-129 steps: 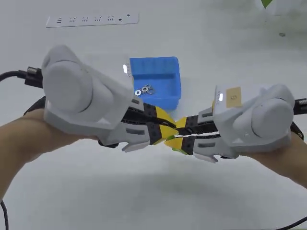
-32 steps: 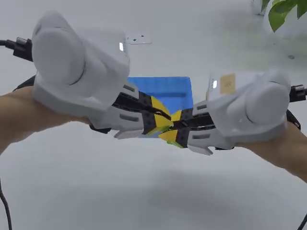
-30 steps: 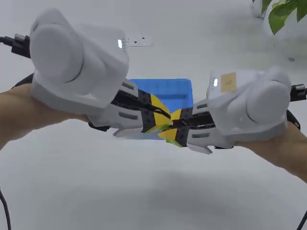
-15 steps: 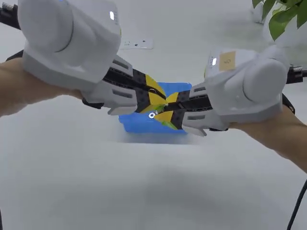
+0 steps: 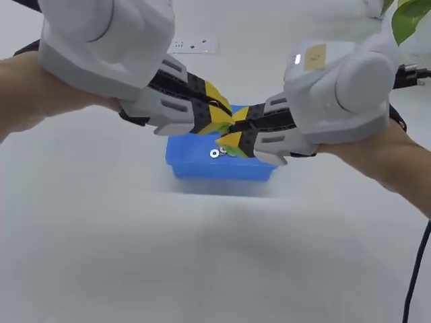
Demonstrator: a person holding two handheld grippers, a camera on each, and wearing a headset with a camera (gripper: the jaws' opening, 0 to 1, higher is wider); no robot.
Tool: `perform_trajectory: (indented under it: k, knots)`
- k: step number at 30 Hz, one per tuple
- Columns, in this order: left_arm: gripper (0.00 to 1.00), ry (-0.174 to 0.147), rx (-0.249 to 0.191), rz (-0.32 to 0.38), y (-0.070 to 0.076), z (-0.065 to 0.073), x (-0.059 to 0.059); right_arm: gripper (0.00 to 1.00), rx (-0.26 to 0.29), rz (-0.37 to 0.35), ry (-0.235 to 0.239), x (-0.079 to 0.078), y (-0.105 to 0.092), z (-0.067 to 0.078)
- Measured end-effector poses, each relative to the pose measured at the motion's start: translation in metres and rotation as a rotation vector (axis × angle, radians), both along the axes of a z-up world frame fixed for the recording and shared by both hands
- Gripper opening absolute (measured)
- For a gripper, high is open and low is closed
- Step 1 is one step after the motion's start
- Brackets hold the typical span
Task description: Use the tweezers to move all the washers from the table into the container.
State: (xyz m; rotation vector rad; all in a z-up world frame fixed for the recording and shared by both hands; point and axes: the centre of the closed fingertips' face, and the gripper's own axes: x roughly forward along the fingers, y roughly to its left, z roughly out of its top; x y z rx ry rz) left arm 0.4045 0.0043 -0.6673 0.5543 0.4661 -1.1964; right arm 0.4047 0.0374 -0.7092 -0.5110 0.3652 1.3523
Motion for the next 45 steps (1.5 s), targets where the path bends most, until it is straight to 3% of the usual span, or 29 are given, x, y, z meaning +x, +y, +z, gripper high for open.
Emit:
perform_trajectory:
  k: [9,18,29,39,45]
  knots:
    - [0.08,0.035,0.025,0.016,0.005,-0.028,0.019,0.11,-0.024,-0.011,0.033,0.019,0.003,-0.028]
    - [0.08,0.075,0.032,0.025,0.009,-0.045,0.03,0.11,-0.018,-0.007,0.069,0.03,0.008,-0.047]
    - [0.08,0.099,0.05,0.02,0.005,-0.061,0.032,0.11,-0.031,0.004,0.089,0.03,0.006,-0.059]
    - [0.07,0.106,0.06,0.019,0.006,-0.062,0.028,0.12,-0.035,0.011,0.093,0.029,0.006,-0.061]
    - [0.07,0.09,0.052,0.016,0.004,-0.052,0.027,0.12,-0.027,0.013,0.073,0.027,0.003,-0.052]
